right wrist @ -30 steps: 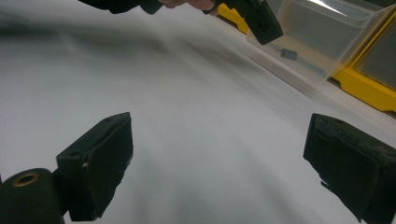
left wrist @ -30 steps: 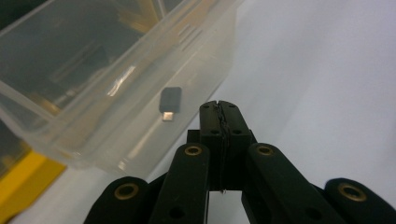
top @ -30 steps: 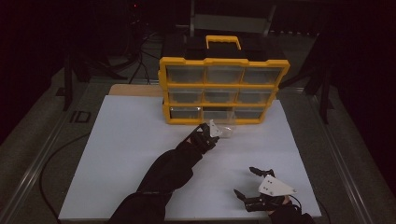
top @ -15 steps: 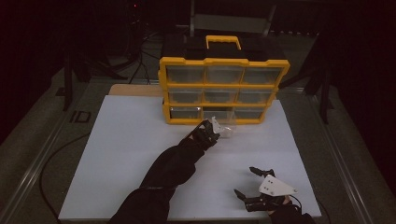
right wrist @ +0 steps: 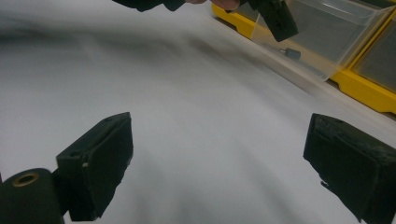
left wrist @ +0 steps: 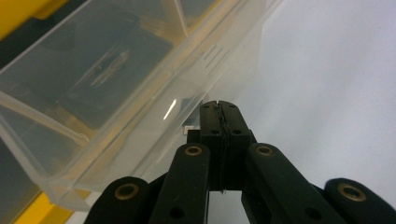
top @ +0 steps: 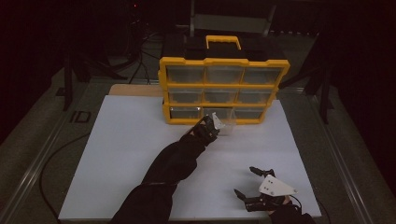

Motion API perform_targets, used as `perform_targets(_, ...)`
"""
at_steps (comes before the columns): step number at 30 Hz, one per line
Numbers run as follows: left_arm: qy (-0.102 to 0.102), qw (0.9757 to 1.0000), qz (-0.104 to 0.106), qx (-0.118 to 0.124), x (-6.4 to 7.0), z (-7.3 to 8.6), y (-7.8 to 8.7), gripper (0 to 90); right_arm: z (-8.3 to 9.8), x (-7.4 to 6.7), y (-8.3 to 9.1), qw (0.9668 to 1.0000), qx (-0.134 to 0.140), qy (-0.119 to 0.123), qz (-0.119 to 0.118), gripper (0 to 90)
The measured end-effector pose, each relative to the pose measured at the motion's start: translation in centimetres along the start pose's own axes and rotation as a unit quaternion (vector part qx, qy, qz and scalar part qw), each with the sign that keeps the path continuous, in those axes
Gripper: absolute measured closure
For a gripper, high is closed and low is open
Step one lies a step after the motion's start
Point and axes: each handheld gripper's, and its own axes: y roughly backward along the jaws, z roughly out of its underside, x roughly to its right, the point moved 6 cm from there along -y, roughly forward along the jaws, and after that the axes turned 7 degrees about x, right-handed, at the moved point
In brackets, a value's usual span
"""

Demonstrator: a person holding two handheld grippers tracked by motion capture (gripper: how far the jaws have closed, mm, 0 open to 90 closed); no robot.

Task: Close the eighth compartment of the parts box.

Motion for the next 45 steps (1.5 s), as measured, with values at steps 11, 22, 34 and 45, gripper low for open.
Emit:
perform_targets(11, 0.004, 0.9997, -0.016, 0.019, -0.7, -0.5, -0.5, 89.5, 0.0, 0.0, 0.0, 1.0, 0.001, -0.003, 0.002, 8.4)
perform_targets(22, 0.008, 0.9988, -0.023, 0.042, -1.8, -1.1, -1.2, 89.4, -0.1, 0.2, 0.1, 0.9999, 0.005, -0.003, 0.009, 8.4)
perform_targets(34, 0.006, 0.9983, -0.043, 0.038, -2.7, -1.4, -2.2, 89.4, -0.1, 0.3, 0.1, 0.9999, 0.003, -0.004, 0.01, 8.4)
perform_targets(45, 0.006, 0.9975, -0.06, 0.036, -3.3, -1.3, -2.9, 89.4, -0.1, 0.3, 0.1, 0.9999, 0.005, -0.008, 0.012, 8.4)
